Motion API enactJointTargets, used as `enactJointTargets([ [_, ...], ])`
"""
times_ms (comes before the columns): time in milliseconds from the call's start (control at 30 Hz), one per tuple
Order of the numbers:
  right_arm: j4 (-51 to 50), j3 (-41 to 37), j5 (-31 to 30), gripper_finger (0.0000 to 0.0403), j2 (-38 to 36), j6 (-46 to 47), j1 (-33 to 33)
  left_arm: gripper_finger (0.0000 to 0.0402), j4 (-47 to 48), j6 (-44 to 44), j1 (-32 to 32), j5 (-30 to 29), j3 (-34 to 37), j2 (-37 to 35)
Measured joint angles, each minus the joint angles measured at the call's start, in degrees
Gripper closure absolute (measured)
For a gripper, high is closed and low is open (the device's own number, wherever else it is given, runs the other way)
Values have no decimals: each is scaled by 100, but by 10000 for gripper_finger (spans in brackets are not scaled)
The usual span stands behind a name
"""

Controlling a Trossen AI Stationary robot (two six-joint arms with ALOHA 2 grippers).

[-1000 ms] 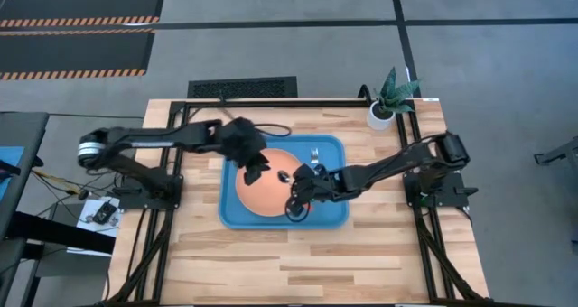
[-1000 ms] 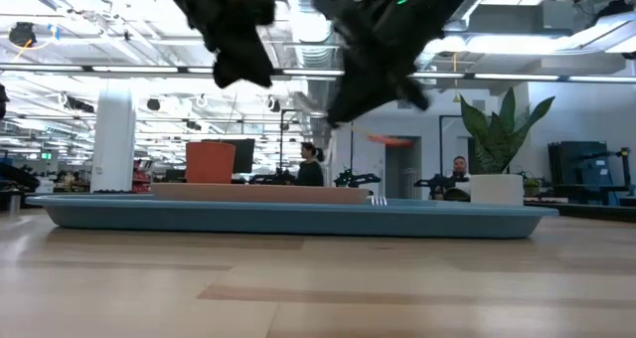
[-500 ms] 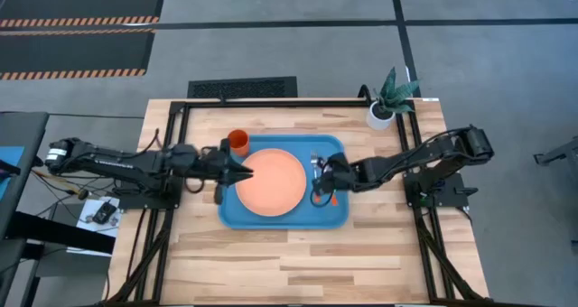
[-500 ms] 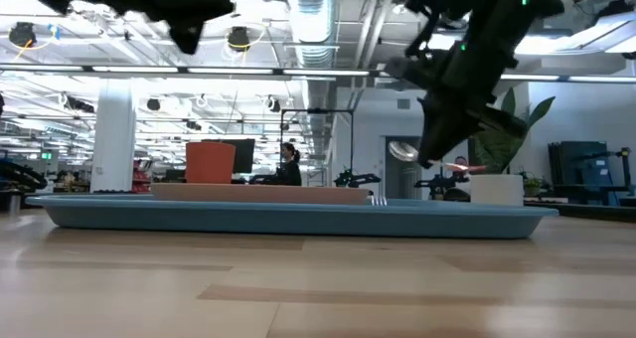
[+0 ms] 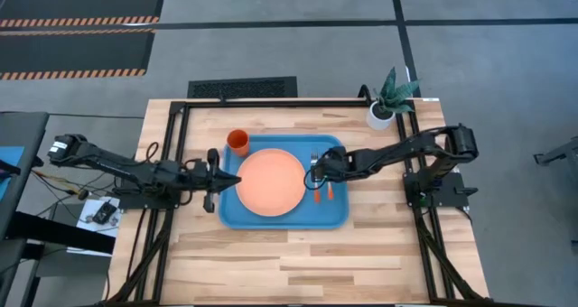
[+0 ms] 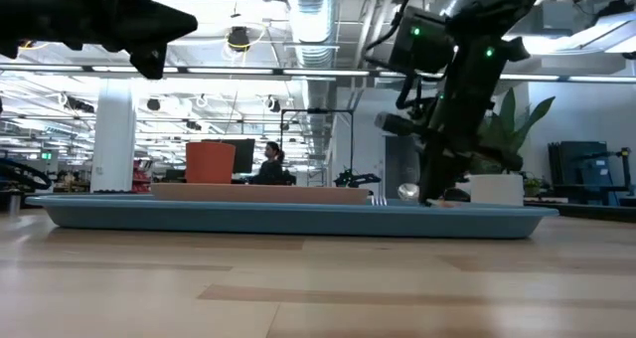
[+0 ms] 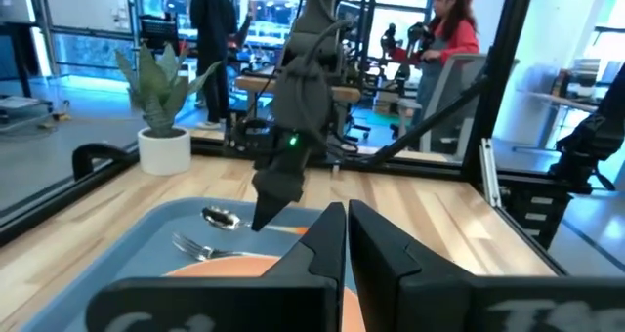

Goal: Pick and place plate/cup/fork/spoon on tray
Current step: Put the orange spoon on the blue tray to the right of the orange fork

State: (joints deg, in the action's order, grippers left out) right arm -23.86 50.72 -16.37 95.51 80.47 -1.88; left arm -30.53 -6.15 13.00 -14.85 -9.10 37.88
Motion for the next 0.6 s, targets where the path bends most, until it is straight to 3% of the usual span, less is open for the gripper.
enactJointTargets([
  [600, -207, 0, 288, 385, 48, 326, -248, 395, 284, 52, 21, 2, 6, -230],
])
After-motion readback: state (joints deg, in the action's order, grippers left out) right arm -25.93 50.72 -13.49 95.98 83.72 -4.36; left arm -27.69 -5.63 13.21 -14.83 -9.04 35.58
